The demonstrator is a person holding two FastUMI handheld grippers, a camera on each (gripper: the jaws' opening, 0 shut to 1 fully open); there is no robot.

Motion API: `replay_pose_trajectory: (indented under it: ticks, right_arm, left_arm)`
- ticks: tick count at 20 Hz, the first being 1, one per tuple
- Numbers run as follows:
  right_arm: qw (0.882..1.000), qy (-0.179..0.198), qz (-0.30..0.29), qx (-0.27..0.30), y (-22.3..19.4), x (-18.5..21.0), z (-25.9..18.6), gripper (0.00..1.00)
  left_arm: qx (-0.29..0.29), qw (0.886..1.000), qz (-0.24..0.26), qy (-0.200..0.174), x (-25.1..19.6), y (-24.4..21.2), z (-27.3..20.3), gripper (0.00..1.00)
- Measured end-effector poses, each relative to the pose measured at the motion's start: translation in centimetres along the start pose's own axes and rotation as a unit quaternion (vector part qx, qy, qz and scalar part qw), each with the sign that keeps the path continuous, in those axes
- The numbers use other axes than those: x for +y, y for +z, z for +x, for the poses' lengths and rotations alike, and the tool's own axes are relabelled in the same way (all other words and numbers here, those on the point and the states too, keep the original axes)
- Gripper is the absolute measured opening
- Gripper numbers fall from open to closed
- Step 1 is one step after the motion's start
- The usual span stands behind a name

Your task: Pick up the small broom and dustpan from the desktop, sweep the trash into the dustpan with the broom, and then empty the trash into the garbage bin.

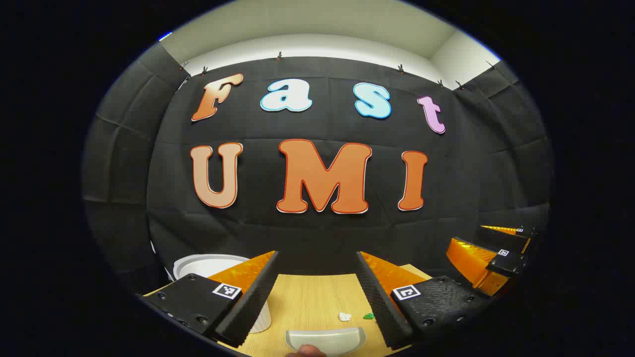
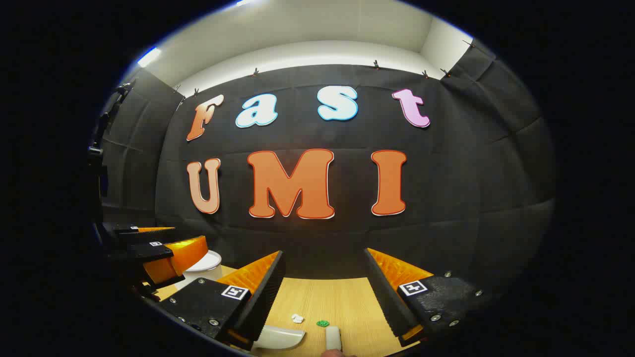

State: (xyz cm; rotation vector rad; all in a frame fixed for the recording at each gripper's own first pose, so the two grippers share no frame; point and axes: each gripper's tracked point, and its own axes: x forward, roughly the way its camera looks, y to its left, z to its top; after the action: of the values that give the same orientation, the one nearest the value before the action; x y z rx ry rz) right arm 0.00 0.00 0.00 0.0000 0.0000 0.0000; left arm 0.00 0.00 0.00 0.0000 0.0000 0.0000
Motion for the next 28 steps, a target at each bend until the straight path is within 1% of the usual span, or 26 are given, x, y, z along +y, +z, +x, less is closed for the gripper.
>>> replay_pose_trajectory:
  ticks: [5,7,12,16,20,22,24,25,28]
  right_arm:
    - [1.000,0.015,-0.009,0.005,-0.6,0.5,-0.3,0.94]
    - [1.000,0.015,-0.011,0.003,-0.4,0.3,-0.3,0.94]
    - [1.000,0.011,-0.011,0.000,-0.1,-0.3,-0.3,0.94]
    - [1.000,-0.007,-0.004,-0.005,0.3,-1.7,-0.1,0.94]
    - [1.000,-0.013,-0.015,0.003,0.2,-2.4,-1.0,0.94]
    - [1.000,-0.019,-0.012,0.007,-0.2,-2.8,-1.2,0.94]
    - [1.000,-0.022,-0.010,0.016,-0.6,-2.7,-0.9,0.94]
    - [1.000,-0.023,-0.011,0.016,-0.6,-2.6,-0.9,0.94]
    - [0.999,-0.024,-0.014,0.016,-0.6,-2.2,-0.6,0.94]
  left_arm:
    - [0.000,1.000,-0.001,0.004,-0.2,0.0,0.0,0.95]
    - [-0.004,1.000,0.000,0.006,-0.3,0.2,-0.1,0.94]
    - [-0.007,1.000,0.001,0.003,-0.7,0.4,-0.4,0.95]
    - [-0.006,1.000,0.006,0.009,-0.6,0.3,-0.6,0.94]
    - [-0.007,1.000,0.013,0.016,-0.4,0.4,-0.7,0.95]
    - [-0.006,1.000,0.007,0.025,0.2,0.0,-0.7,0.95]
    - [-0.002,0.999,0.000,0.034,0.7,-0.3,-0.6,0.94]
    - [-0.004,0.999,0.002,0.038,1.0,-0.4,-0.8,0.95]
    - [-0.010,0.999,0.012,0.044,1.0,-0.2,-1.1,0.95]
